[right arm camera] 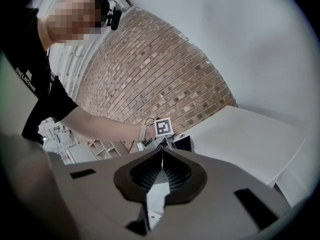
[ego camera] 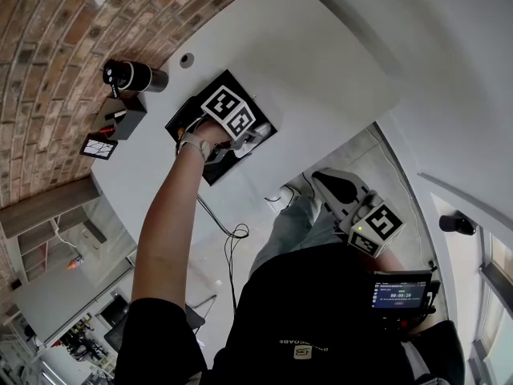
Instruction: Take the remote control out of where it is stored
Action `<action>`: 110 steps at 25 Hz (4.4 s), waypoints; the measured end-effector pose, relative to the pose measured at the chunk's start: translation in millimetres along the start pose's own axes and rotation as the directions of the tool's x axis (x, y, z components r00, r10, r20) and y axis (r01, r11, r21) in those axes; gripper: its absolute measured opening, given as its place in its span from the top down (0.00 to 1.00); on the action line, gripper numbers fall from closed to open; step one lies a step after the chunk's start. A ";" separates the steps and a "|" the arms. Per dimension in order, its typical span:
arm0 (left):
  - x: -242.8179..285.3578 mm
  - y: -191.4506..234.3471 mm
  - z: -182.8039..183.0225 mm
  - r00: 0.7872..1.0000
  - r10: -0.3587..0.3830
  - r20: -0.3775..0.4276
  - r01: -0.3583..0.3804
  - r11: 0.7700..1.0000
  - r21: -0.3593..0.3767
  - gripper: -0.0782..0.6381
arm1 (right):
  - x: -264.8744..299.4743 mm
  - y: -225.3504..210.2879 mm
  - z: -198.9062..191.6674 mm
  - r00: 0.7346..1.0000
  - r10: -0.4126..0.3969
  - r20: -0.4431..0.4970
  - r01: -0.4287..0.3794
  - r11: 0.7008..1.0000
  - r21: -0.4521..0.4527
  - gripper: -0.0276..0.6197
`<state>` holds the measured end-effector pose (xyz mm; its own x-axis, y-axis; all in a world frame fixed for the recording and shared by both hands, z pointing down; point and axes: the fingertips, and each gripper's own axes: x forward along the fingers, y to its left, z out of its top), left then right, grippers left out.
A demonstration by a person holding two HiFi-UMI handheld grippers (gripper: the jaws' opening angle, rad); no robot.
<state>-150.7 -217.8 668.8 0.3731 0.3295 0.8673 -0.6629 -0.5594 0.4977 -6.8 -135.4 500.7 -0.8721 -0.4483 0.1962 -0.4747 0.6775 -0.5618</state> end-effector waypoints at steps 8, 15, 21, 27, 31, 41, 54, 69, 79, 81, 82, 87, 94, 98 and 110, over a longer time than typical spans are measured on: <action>15.3 -4.1 -12.7 0.998 0.005 -0.059 -0.005 1.000 0.012 0.70 | -1.7 1.4 -0.1 1.000 0.013 0.000 -0.013 1.000 0.001 0.95; 16.8 -4.6 -10.8 0.999 -0.023 -0.023 0.023 0.999 -0.030 0.70 | -4.4 -2.7 0.2 1.000 0.013 -0.005 -0.013 1.000 0.006 0.95; 16.3 -5.5 -11.2 0.999 -0.021 0.050 0.024 0.998 -0.062 0.71 | -4.8 -4.6 3.8 1.000 0.019 -0.005 -0.019 1.000 0.008 0.95; 13.1 -6.4 -11.1 0.999 0.038 0.031 -0.037 0.999 -0.033 0.72 | -4.3 -4.3 9.5 0.999 0.036 -0.012 -0.036 0.999 -0.009 0.95; 6.6 -8.2 -11.3 0.997 0.051 0.060 -0.048 0.997 -0.053 0.73 | -3.3 -2.7 13.7 0.998 0.053 -0.017 -0.054 0.998 -0.020 0.95; -27.5 -25.4 -7.2 0.979 0.104 0.175 -0.093 0.993 -0.071 0.73 | -2.0 2.1 22.3 0.994 0.108 -0.031 -0.110 0.993 -0.046 0.95; -92.4 -88.6 -6.8 0.905 0.213 0.369 -0.227 0.974 -0.005 0.73 | 2.2 32.0 40.9 0.977 0.203 -0.062 -0.210 0.970 -0.124 0.95; -185.8 -170.3 -36.9 0.690 0.305 0.656 -0.335 0.938 -0.083 0.73 | 21.3 83.1 69.5 0.944 0.319 -0.082 -0.330 0.917 -0.223 0.95; -250.2 -204.2 -74.8 0.426 0.369 0.826 -0.349 0.909 -0.226 0.73 | 37.4 125.2 105.2 0.910 0.408 -0.079 -0.411 0.854 -0.318 0.95; -262.6 -216.2 -80.7 0.349 0.379 0.857 -0.353 0.900 -0.254 0.73 | 39.1 132.5 113.4 0.903 0.423 -0.071 -0.421 0.844 -0.333 0.95; -267.7 -221.3 -84.2 0.311 0.386 0.868 -0.356 0.894 -0.270 0.73 | 39.9 136.2 117.3 0.900 0.430 -0.067 -0.426 0.838 -0.341 0.95; -279.6 -236.3 -106.7 0.160 0.433 0.887 -0.357 0.863 -0.357 0.73 | 41.0 153.7 129.9 0.883 0.464 -0.064 -0.452 0.809 -0.375 0.95; -297.2 -257.9 -141.1 -0.033 0.471 0.882 -0.323 0.830 -0.455 0.73 | 42.1 182.8 135.7 0.850 0.518 -0.093 -0.506 0.756 -0.415 0.95; -306.3 -268.3 -163.7 -0.134 0.499 0.856 -0.313 0.798 -0.514 0.73 | 41.7 205.9 134.5 0.825 0.553 -0.119 -0.540 0.707 -0.458 0.95; -299.3 -291.2 -228.3 -0.379 0.534 0.756 -0.272 0.716 -0.642 0.73 | 38.0 253.1 117.4 0.739 0.655 -0.157 -0.638 0.605 -0.477 0.95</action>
<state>-217.5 20.1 262.1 -0.0047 -0.9985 -0.0552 -0.9935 -0.0017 0.1141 -146.2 -49.4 271.6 -0.9741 0.2043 -0.0965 0.2123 0.9738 -0.0820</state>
